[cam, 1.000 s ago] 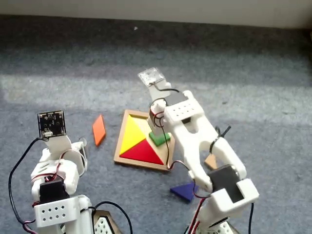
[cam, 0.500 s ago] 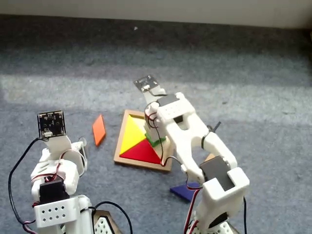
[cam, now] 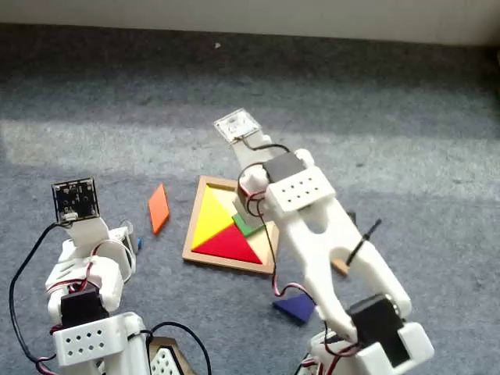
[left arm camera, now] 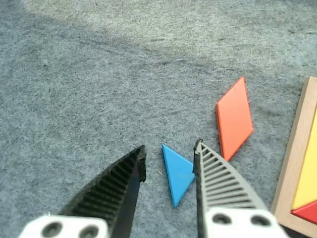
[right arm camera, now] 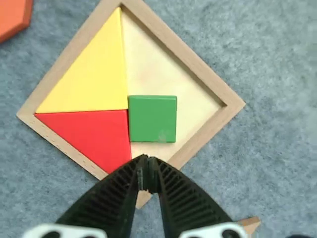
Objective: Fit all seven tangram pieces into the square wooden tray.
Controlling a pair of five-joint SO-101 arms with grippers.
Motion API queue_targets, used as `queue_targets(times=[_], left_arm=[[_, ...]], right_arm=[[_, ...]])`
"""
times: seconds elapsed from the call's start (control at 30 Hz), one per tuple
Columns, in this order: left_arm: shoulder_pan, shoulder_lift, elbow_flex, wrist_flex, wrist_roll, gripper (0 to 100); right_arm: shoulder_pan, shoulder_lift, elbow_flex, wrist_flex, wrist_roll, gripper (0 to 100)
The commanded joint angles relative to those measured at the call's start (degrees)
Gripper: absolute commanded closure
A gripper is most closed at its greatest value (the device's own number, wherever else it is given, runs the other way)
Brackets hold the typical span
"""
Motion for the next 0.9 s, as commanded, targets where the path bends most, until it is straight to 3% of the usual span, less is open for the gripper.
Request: queue_targets(times=[0.0, 0.17, 0.4, 0.63, 0.87], left_arm=[[-0.66, -0.40, -0.57, 0.09, -0.53, 83], [-0.66, -0.40, -0.48, 0.09, -0.53, 83], [-0.57, -0.40, -0.22, 0.09, -0.53, 83], [-0.31, -0.40, 0.40, -1.58, -0.53, 83], [-0.57, -0.40, 1.10, -2.73, -0.53, 83]], right_arm=[[5.23, -9.10, 2.86, 0.48, -1.58, 99.3], [10.24, -14.02, 6.55, 0.66, -6.86, 99.3], [10.86, -12.09, 11.30, -4.44, -17.67, 99.2], [18.68, -7.78, 13.41, -6.20, -18.73, 98.5], [22.11, -3.82, 13.41, -1.80, -18.46, 77.8]])
